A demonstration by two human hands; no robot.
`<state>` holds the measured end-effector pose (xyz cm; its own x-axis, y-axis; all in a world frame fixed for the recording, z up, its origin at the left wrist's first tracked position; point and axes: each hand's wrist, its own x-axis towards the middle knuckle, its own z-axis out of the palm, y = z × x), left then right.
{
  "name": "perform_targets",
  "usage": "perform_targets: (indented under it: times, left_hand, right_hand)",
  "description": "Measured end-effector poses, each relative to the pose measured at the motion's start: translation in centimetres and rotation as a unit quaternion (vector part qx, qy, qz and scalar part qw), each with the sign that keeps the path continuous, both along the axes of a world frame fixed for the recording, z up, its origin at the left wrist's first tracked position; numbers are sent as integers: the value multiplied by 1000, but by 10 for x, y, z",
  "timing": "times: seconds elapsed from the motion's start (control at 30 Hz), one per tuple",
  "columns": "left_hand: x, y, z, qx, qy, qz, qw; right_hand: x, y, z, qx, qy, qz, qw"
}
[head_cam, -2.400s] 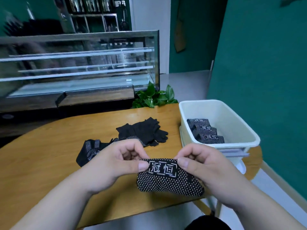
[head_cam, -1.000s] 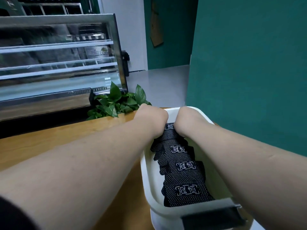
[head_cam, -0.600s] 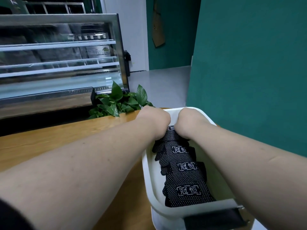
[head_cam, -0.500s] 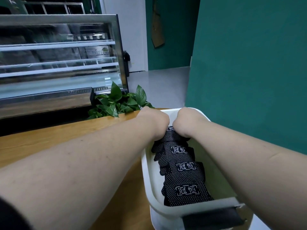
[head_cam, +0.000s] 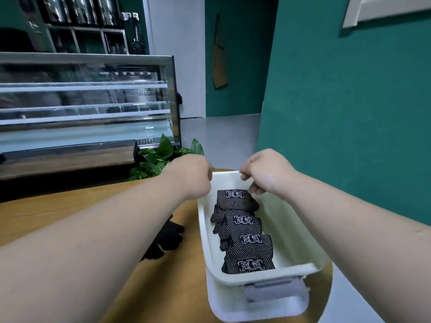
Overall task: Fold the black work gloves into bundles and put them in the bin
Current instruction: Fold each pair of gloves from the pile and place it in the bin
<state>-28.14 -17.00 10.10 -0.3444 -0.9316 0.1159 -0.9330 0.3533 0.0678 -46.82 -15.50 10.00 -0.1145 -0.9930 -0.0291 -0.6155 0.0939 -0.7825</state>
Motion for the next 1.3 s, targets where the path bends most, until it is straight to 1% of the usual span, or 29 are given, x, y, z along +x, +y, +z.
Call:
perform_targets:
  times: [0.07, 0.13, 0.23, 0.33, 0.4, 0.57, 0.63, 0.73, 0.87, 0.93, 1.07, 1.23, 1.3]
  left_hand:
    - [17, 22, 2, 5, 50, 21, 998]
    - [28, 40, -5, 2, 82, 43, 996]
    - [50, 74, -15, -15, 123, 68, 990]
    - [78, 110, -24, -6, 156, 82, 984]
    - [100, 132, -32, -7, 167, 99, 981]
    - [157, 174, -57, -28, 208, 172, 963]
    - [176, 184, -74, -39, 238, 214, 946]
    - [191, 194, -103, -26, 300, 251, 920]
    - [211, 202, -143, -1, 332, 271, 903]
    - [227, 204, -154, -6, 330, 276, 903]
    - [266, 206, -167, -9, 335, 291, 896]
    - [316, 202, -170, 9, 323, 304, 896]
    - [334, 201, -170, 13, 318, 317, 893]
  right_hand:
    - [9, 19, 7, -31, -21, -4, 999]
    - [16, 34, 9, -49, -42, -9, 998]
    - [33, 63, 11, -64, -106, -19, 992]
    - [61, 93, 7, -61, -145, 14, 987]
    - [84, 110, 0, -52, -152, 43, 986]
    - [146, 133, -30, -29, -105, 114, 988]
    - [171, 138, -48, -18, -83, 136, 987]
    - [200, 142, -71, -13, -44, 163, 986]
    - [234, 138, -98, 13, -10, 187, 982]
    - [247, 133, -108, 25, 5, 190, 981]
    - [278, 121, -127, 44, 6, 194, 980]
    - [318, 111, -149, -19, 97, 226, 969]
    - [332, 112, -157, -35, 119, 248, 961]
